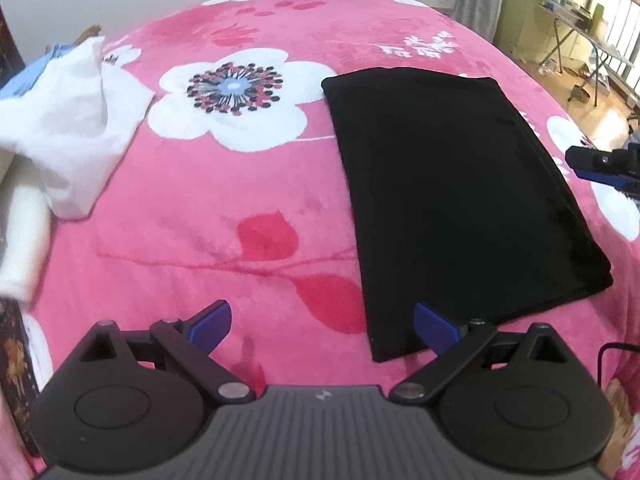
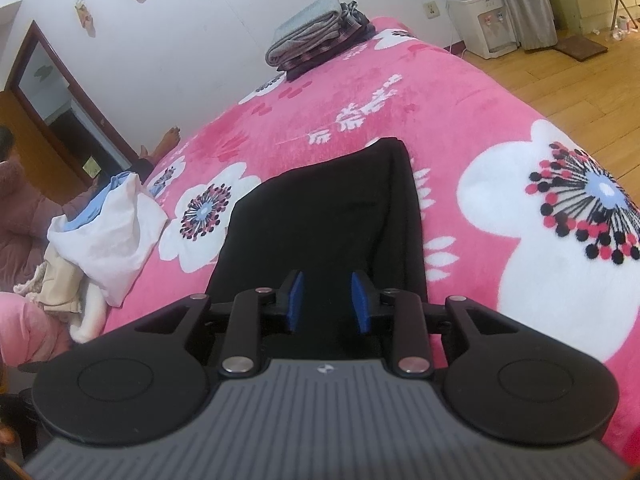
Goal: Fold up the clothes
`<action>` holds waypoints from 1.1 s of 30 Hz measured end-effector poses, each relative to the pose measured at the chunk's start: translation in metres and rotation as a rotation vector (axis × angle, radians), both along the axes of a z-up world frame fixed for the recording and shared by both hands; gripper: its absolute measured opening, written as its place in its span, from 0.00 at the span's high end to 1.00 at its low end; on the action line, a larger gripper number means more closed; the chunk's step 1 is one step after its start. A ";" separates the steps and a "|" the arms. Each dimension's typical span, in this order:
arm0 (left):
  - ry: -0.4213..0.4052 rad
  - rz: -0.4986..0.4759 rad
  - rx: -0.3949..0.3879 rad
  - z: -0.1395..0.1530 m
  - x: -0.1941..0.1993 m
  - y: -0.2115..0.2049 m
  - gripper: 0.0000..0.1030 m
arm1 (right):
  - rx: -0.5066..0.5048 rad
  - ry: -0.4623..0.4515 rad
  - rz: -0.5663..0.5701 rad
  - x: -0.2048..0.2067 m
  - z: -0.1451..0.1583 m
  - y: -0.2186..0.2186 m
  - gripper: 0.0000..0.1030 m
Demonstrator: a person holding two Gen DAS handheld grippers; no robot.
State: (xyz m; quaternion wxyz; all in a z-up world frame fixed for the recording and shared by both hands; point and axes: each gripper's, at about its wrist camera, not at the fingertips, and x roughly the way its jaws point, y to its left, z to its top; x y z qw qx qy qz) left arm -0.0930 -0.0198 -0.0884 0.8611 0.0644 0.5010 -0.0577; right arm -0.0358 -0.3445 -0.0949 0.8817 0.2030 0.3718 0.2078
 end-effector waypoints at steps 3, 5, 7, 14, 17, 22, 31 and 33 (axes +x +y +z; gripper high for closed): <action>0.001 -0.003 -0.009 0.001 0.000 0.001 0.04 | 0.000 0.000 0.002 -0.001 0.000 0.001 0.74; 0.006 -0.002 -0.014 0.002 0.001 0.002 0.04 | 0.000 -0.001 0.002 -0.001 0.001 0.001 0.74; 0.010 0.000 -0.018 0.002 0.001 0.003 0.04 | 0.000 -0.001 0.001 -0.001 0.001 0.001 0.74; 0.005 0.005 -0.017 0.003 0.001 0.003 0.04 | 0.001 -0.001 0.002 -0.002 0.001 0.002 0.74; 0.000 0.006 -0.010 0.003 0.000 0.003 0.04 | 0.000 0.001 0.003 -0.002 0.001 0.002 0.74; 0.013 0.008 -0.021 0.002 0.001 0.004 0.04 | -0.001 0.004 0.007 -0.003 0.000 0.004 0.74; 0.020 0.003 -0.054 0.002 0.000 0.005 0.04 | 0.000 0.005 0.010 -0.004 0.000 0.004 0.74; 0.019 -0.002 -0.061 0.003 0.000 0.004 0.04 | 0.000 0.005 0.010 -0.004 -0.001 0.004 0.74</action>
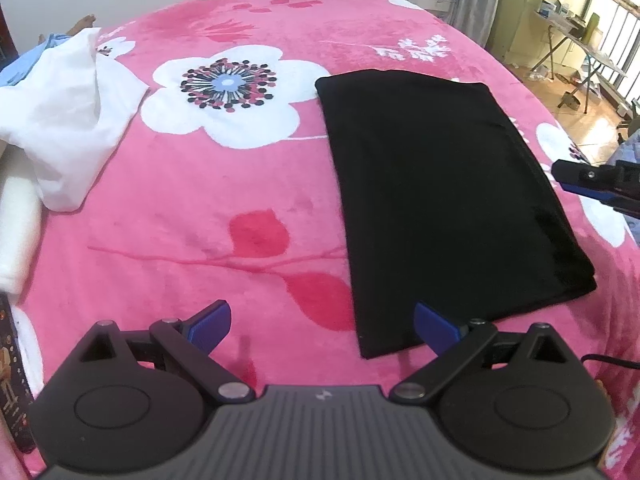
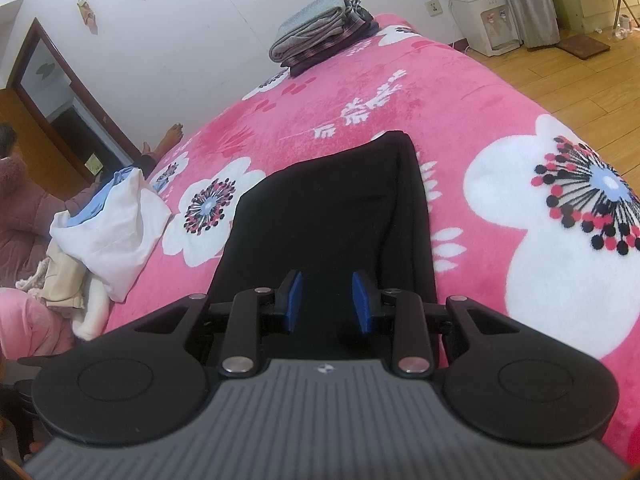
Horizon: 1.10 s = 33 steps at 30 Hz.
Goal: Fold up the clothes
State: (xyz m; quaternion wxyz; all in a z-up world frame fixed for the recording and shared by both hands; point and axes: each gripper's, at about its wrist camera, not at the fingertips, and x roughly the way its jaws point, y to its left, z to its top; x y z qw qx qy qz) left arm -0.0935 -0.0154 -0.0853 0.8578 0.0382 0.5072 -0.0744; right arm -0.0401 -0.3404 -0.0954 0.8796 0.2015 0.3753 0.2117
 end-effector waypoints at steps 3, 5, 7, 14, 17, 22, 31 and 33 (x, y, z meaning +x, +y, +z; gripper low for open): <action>-0.005 0.000 0.003 0.001 -0.001 -0.001 0.04 | 0.000 0.000 0.000 0.000 0.000 0.000 0.74; -0.007 0.001 -0.001 0.001 -0.001 -0.001 0.04 | 0.000 0.001 -0.001 0.000 0.000 0.000 0.74; -0.011 -0.001 -0.006 0.001 -0.002 -0.001 0.04 | 0.000 0.001 -0.001 0.000 0.000 0.000 0.74; -0.032 -0.007 -0.015 0.005 -0.003 -0.003 0.04 | 0.000 0.001 -0.001 0.000 -0.001 0.000 0.74; -0.039 -0.004 -0.025 0.007 -0.003 -0.003 0.04 | 0.000 0.001 0.000 0.000 -0.001 0.000 0.74; -0.053 0.003 -0.037 0.008 -0.004 -0.001 0.04 | 0.000 0.000 -0.001 -0.001 0.000 0.000 0.74; -0.094 0.013 -0.042 0.010 -0.006 -0.001 0.04 | 0.002 0.002 0.000 0.000 0.000 0.000 0.73; -0.097 0.013 -0.048 0.011 -0.006 -0.001 0.04 | 0.001 0.002 0.000 -0.001 0.000 0.000 0.73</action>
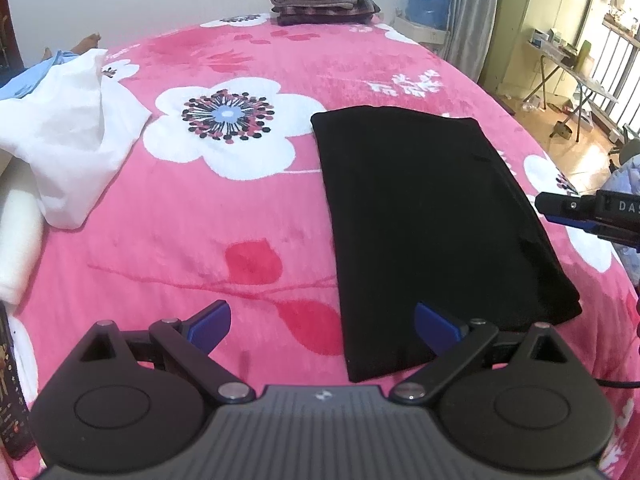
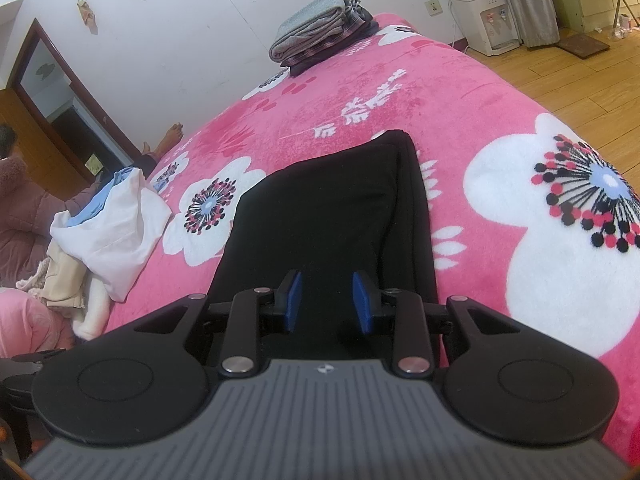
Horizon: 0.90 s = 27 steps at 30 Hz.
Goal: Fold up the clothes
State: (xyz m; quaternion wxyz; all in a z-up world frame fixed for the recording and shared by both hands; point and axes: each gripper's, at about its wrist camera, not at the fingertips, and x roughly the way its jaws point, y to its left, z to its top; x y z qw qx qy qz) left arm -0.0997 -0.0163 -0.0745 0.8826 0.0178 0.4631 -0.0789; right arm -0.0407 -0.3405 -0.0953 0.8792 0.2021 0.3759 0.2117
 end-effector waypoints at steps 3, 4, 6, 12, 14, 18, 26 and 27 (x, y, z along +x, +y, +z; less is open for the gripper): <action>-0.007 0.007 -0.011 0.000 -0.001 0.001 0.04 | 0.000 0.000 0.001 0.000 0.000 0.000 0.73; -0.014 0.011 -0.011 0.000 -0.001 0.001 0.04 | 0.000 0.000 0.001 0.000 0.000 0.000 0.73; -0.022 0.012 -0.016 0.001 -0.001 0.002 0.04 | 0.000 0.001 0.000 0.000 0.000 0.000 0.73; -0.010 -0.015 -0.060 -0.002 -0.002 0.002 0.04 | -0.002 0.001 -0.002 0.000 0.000 0.001 0.73; 0.000 -0.028 -0.077 -0.003 -0.002 0.002 0.04 | -0.002 0.001 -0.002 -0.001 0.000 0.001 0.73; 0.007 -0.026 -0.079 -0.002 -0.001 0.003 0.03 | -0.004 0.000 -0.001 -0.001 0.000 0.001 0.73; 0.046 0.001 -0.102 -0.004 0.002 0.009 0.02 | -0.006 -0.001 0.001 -0.001 0.000 0.002 0.73; 0.045 0.002 -0.106 -0.004 0.002 0.009 0.02 | -0.006 -0.001 0.001 -0.001 0.000 0.002 0.73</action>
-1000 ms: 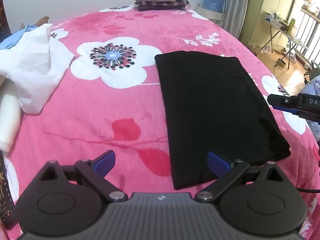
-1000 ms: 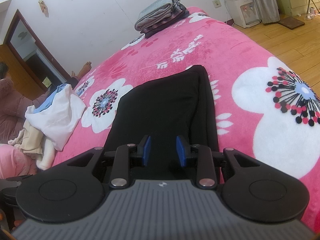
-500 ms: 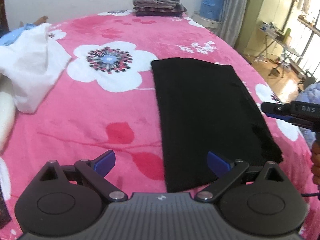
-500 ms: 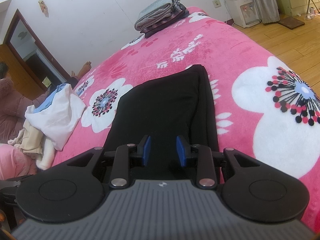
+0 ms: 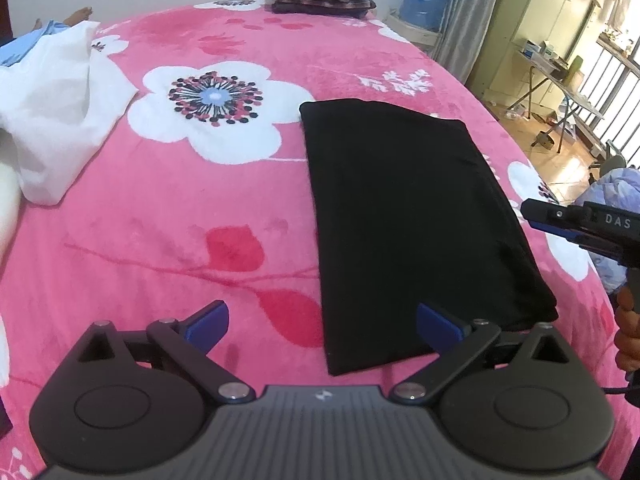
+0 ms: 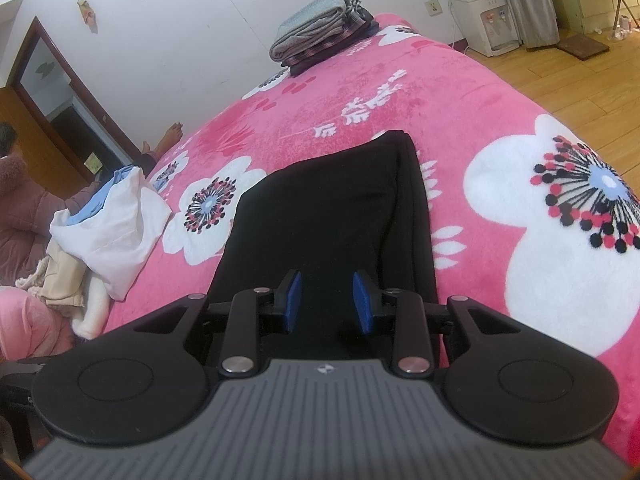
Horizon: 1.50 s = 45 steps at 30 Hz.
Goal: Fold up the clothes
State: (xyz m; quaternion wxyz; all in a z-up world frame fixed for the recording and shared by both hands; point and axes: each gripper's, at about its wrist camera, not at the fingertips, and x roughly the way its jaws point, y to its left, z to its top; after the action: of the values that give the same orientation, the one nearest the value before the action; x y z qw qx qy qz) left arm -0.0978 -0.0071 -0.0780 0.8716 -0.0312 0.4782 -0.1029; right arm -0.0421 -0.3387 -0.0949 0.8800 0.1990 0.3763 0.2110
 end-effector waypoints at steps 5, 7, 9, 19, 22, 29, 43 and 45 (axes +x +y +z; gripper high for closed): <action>-0.006 0.003 -0.023 0.001 -0.001 0.002 0.02 | 0.000 0.000 0.000 0.000 0.001 0.000 0.73; -0.002 0.010 -0.029 0.000 -0.001 0.003 0.02 | -0.001 -0.001 0.000 0.000 0.001 0.000 0.73; 0.002 0.019 -0.034 0.000 -0.001 0.004 0.02 | -0.002 -0.001 0.001 -0.001 0.001 0.000 0.73; 0.002 0.011 -0.019 0.000 0.002 0.002 0.02 | -0.034 -0.013 0.011 0.000 0.005 0.001 0.73; -0.026 -0.030 0.017 0.002 0.005 -0.004 0.02 | -0.075 -0.017 0.025 0.004 0.009 0.000 0.73; -0.095 -0.155 0.156 0.005 0.016 -0.028 0.03 | -0.239 -0.059 0.107 0.030 0.029 0.004 0.73; -0.057 -0.270 0.177 -0.009 0.058 -0.046 0.45 | -0.430 -0.060 0.317 0.113 0.034 0.053 0.75; -0.038 -0.312 0.158 -0.015 0.056 -0.049 0.53 | -0.424 -0.048 0.298 0.117 0.024 0.050 0.80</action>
State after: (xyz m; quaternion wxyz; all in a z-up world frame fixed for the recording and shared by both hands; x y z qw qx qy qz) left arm -0.0417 -0.0557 -0.0934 0.8538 0.1138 0.4672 -0.1996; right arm 0.0752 -0.2883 -0.0707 0.8700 -0.0526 0.4161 0.2593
